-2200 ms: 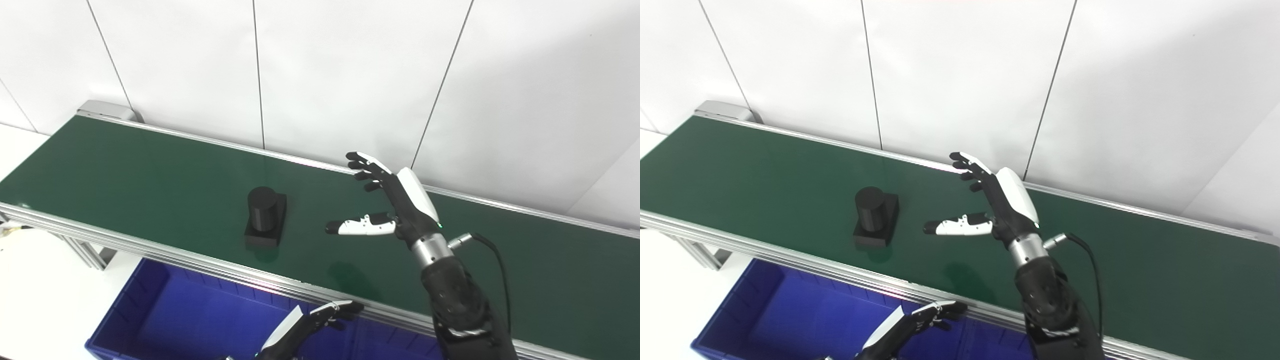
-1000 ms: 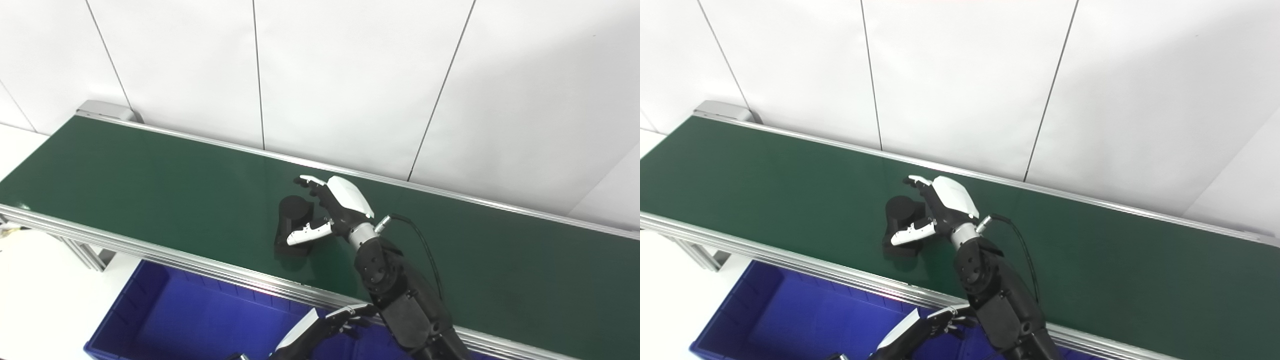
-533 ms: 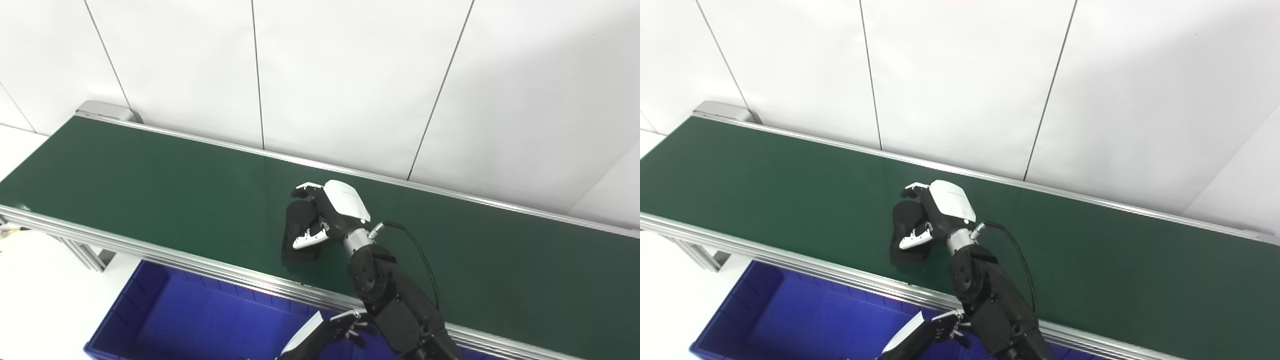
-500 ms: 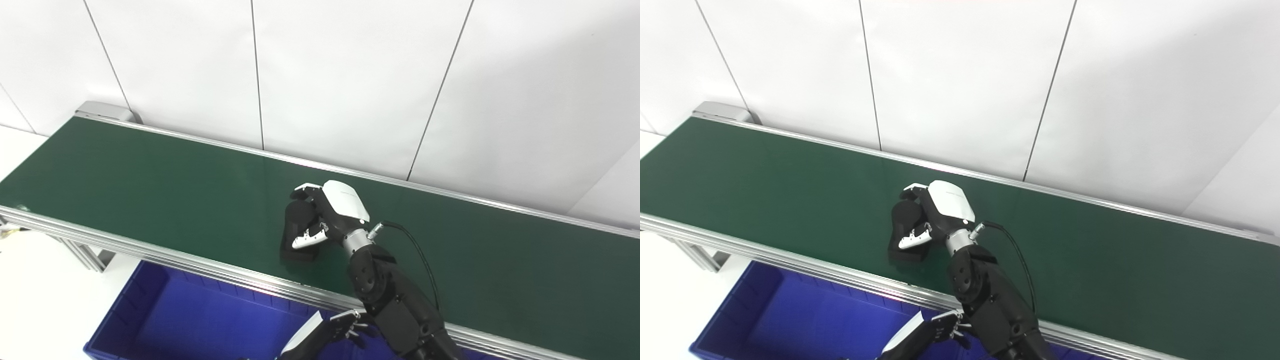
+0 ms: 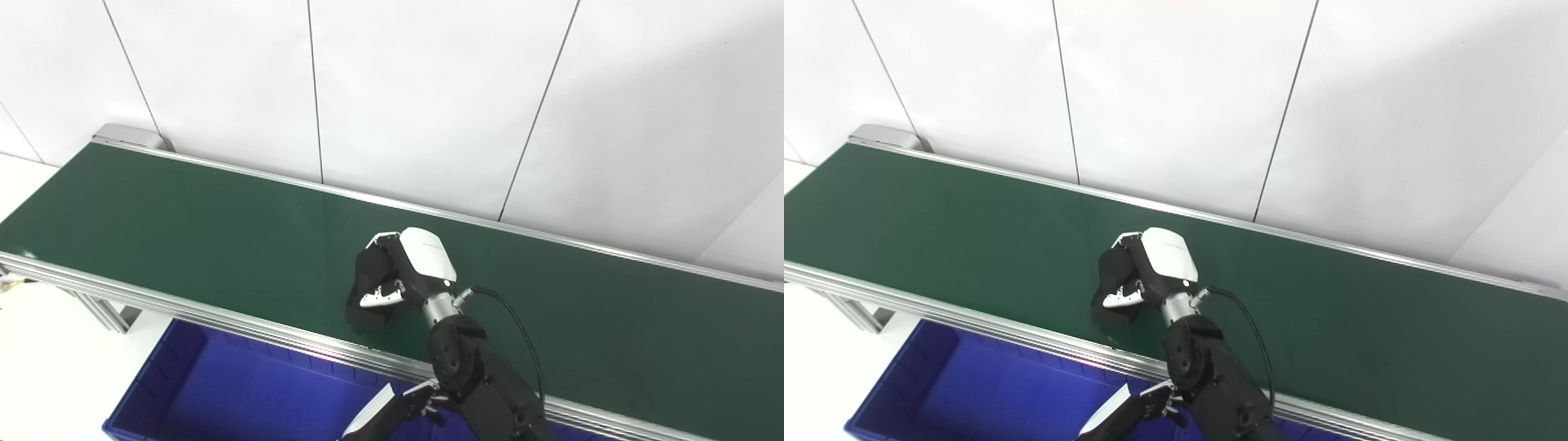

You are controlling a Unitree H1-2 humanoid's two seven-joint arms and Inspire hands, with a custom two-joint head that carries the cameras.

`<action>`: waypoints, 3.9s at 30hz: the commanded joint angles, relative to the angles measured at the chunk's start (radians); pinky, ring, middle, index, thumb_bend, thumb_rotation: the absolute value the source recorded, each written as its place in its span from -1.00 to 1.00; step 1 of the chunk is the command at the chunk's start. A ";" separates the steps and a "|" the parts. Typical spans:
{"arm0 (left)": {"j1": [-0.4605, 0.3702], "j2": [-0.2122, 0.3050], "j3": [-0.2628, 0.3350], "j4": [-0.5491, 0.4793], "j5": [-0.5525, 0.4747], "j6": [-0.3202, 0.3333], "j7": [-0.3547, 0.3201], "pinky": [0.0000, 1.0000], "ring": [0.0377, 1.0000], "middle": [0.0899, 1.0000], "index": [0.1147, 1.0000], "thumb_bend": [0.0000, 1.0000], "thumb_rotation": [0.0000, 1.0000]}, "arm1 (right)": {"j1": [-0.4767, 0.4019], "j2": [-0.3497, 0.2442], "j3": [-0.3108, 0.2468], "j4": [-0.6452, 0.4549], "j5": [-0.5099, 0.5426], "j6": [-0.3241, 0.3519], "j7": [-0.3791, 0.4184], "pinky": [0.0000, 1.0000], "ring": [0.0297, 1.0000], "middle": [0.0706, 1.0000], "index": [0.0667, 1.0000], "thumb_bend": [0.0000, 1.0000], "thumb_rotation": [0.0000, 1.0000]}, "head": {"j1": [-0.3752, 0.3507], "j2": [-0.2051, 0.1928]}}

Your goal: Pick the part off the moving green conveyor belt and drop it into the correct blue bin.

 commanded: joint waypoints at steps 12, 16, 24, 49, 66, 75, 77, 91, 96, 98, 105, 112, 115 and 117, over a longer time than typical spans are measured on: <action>-0.003 0.028 0.003 -0.082 -0.030 -0.034 0.004 0.65 0.76 0.79 0.74 0.77 -0.48 | 0.153 -0.096 -0.115 -0.485 0.040 0.011 0.067 -0.39 -0.32 -0.23 -0.07 0.04 -1.00 | -0.090 0.049; 0.009 0.037 0.020 -0.107 -0.039 -0.035 -0.004 0.64 0.74 0.77 0.72 0.80 -0.43 | 0.250 -0.113 -0.182 -0.681 0.069 0.063 0.115 -0.46 -0.38 -0.26 -0.06 0.03 -1.00 | -0.125 0.070; 0.035 0.047 0.075 -0.168 -0.086 -0.022 -0.059 0.70 0.76 0.75 0.72 0.80 -0.47 | 0.410 -0.123 -0.278 -0.925 0.067 0.151 0.181 -0.46 -0.37 -0.20 -0.07 0.03 -1.00 | -0.209 0.128; 0.042 0.088 0.231 -0.295 -0.238 0.111 -0.185 0.69 0.77 0.78 0.67 0.79 -0.59 | 0.832 -0.186 -0.343 -1.007 0.054 0.094 0.202 -0.40 -0.32 -0.23 -0.05 0.03 -1.00 | -0.371 0.277; 0.026 0.116 0.279 -0.263 -0.274 0.113 -0.252 0.70 0.79 0.76 0.67 0.82 -0.60 | 0.716 -0.240 -0.238 -0.759 -0.123 0.237 0.304 -0.04 0.04 -0.02 -0.15 0.03 -1.00 | -0.468 0.266; 0.021 0.127 0.295 -0.261 -0.281 0.109 -0.272 0.70 0.79 0.77 0.67 0.84 -0.56 | 0.696 -0.219 -0.227 -0.751 -0.200 0.322 0.355 0.04 0.20 0.04 -0.15 0.02 -1.00 | -0.508 0.283; 0.022 0.128 0.299 -0.264 -0.281 0.112 -0.276 0.70 0.79 0.78 0.67 0.84 -0.55 | 0.702 -0.222 -0.220 -0.766 -0.223 0.330 0.367 0.12 0.28 0.05 -0.15 0.02 -1.00 | -0.518 0.289; 0.020 0.119 0.308 -0.265 -0.285 0.096 -0.294 0.68 0.77 0.75 0.67 0.82 -0.57 | 0.713 -0.285 -0.183 -0.828 -0.264 0.350 0.505 -0.01 0.10 0.12 -0.10 0.01 -0.74 | -0.536 0.309; 0.018 0.109 0.304 -0.268 -0.293 0.101 -0.296 0.71 0.77 0.75 0.68 0.82 -0.53 | 0.678 -0.300 -0.174 -0.779 -0.250 0.343 0.533 -0.30 -0.20 -0.17 -0.05 0.04 -0.99 | -0.554 0.313; 0.016 0.107 0.300 -0.272 -0.290 0.104 -0.296 0.70 0.76 0.74 0.68 0.82 -0.51 | 0.660 -0.307 -0.167 -0.752 -0.248 0.354 0.551 -0.33 -0.24 -0.20 -0.04 0.04 -1.00 | -0.557 0.311; 0.013 0.101 0.294 -0.276 -0.292 0.111 -0.297 0.67 0.74 0.73 0.68 0.82 -0.53 | 0.602 -0.346 -0.116 -0.675 -0.289 0.400 0.633 0.08 0.24 0.21 0.13 0.07 -0.67 | -0.564 0.316; 0.009 0.098 0.297 -0.270 -0.292 0.107 -0.300 0.66 0.75 0.74 0.68 0.82 -0.52 | 0.548 -0.375 -0.062 -0.636 -0.352 0.450 0.806 0.18 0.33 0.35 0.48 0.17 0.46 | -0.568 0.308; 0.007 0.101 0.294 -0.262 -0.299 0.098 -0.304 0.67 0.74 0.73 0.68 0.81 -0.54 | 0.554 -0.383 -0.054 -0.661 -0.361 0.448 0.831 0.57 0.56 0.53 0.54 0.45 0.95 | -0.558 0.286; 0.010 0.104 0.293 -0.262 -0.301 0.096 -0.305 0.67 0.74 0.73 0.68 0.81 -0.54 | 0.580 -0.374 -0.071 -0.697 -0.371 0.450 0.822 0.74 0.63 0.58 0.55 0.50 0.98 | -0.548 0.266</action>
